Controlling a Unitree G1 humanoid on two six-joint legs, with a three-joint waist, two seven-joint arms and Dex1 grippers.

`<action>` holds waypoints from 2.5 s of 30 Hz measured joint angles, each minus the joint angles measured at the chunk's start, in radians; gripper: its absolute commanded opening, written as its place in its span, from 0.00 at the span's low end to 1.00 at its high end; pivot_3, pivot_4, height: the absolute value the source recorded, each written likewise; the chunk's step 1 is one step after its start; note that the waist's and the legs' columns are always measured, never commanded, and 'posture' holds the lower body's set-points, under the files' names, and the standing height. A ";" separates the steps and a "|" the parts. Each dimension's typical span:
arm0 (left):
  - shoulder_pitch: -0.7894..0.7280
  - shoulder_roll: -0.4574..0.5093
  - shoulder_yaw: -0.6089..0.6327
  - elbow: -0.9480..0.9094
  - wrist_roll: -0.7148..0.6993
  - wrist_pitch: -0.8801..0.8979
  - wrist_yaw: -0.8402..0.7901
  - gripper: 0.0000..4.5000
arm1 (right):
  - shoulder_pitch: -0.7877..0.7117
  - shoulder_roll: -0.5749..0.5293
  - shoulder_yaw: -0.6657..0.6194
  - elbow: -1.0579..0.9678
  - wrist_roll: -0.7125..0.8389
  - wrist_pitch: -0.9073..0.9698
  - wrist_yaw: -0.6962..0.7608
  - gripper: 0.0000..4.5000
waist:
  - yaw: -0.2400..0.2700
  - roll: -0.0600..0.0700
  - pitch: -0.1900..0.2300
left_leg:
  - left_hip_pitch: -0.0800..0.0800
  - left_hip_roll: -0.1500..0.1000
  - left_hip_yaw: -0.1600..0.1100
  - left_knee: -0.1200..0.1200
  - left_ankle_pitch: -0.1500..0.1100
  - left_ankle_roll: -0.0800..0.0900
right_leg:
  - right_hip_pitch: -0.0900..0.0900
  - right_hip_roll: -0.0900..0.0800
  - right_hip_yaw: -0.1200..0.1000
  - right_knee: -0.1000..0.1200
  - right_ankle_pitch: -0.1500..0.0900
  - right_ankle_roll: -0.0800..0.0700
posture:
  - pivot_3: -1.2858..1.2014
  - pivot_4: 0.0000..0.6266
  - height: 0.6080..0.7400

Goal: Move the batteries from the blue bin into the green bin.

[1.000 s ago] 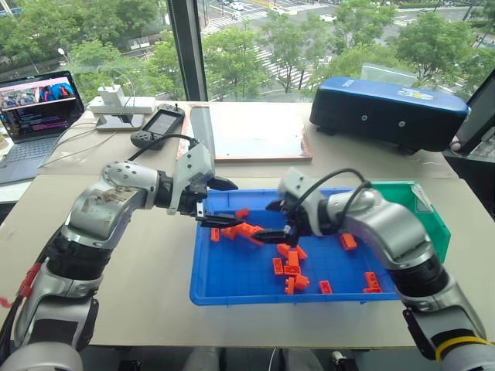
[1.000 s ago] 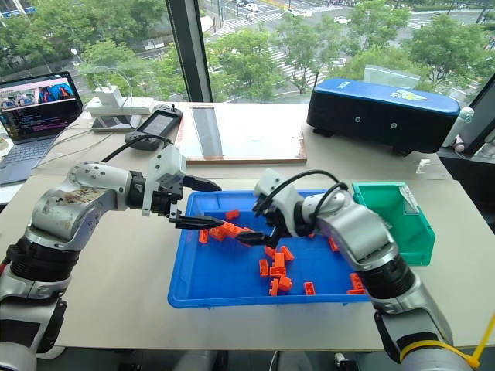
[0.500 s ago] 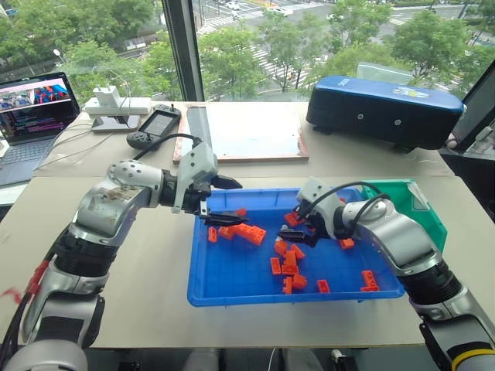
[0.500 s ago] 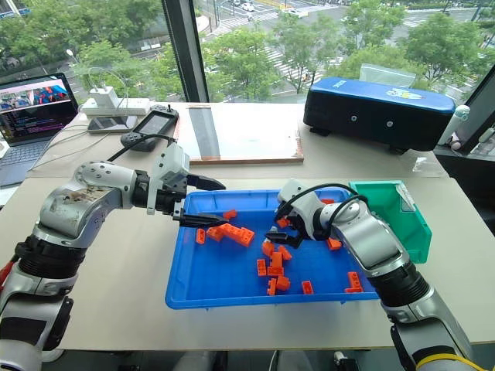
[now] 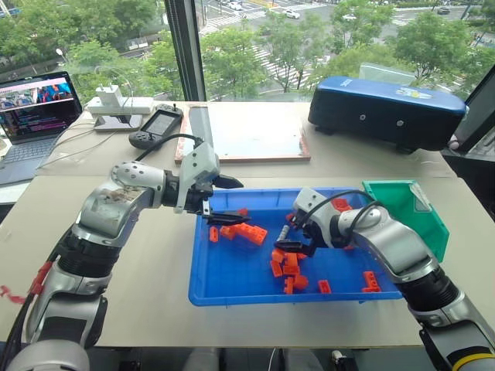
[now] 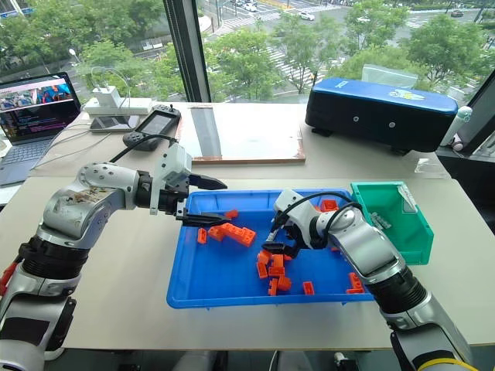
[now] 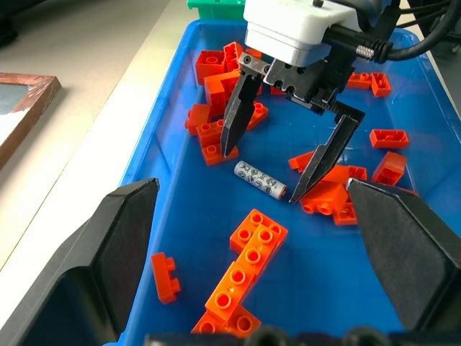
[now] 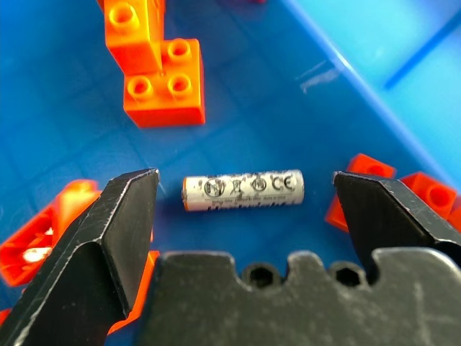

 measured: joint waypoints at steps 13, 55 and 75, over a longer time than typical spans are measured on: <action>-0.002 0.000 0.000 0.003 0.005 0.002 -0.002 1.00 | 0.015 0.013 0.000 0.010 0.003 0.006 0.003 0.57 | 0.001 0.000 0.000 | 0.000 0.000 0.000 0.000 0.000 0.000 | 0.000 0.000 0.000 0.000 0.000 0.000 | 0.52 0.24 0.94; -0.050 -0.080 0.031 0.146 0.094 -0.089 0.123 1.00 | 0.018 -0.467 -0.451 0.195 -0.036 0.018 -0.065 0.99 | 0.020 0.000 0.000 | 0.000 0.000 0.002 0.000 0.000 0.000 | 0.000 -0.001 0.001 -0.003 0.000 0.000 | 0.52 0.24 0.94; 0.223 -0.090 0.348 0.079 0.001 -0.144 0.372 1.00 | 0.314 -0.078 -0.758 0.030 0.183 -0.274 -0.128 0.99 | 0.029 -0.001 -0.001 | 0.001 0.000 0.002 0.000 0.000 0.000 | 0.002 -0.002 0.001 -0.002 0.000 0.000 | 0.52 0.24 0.94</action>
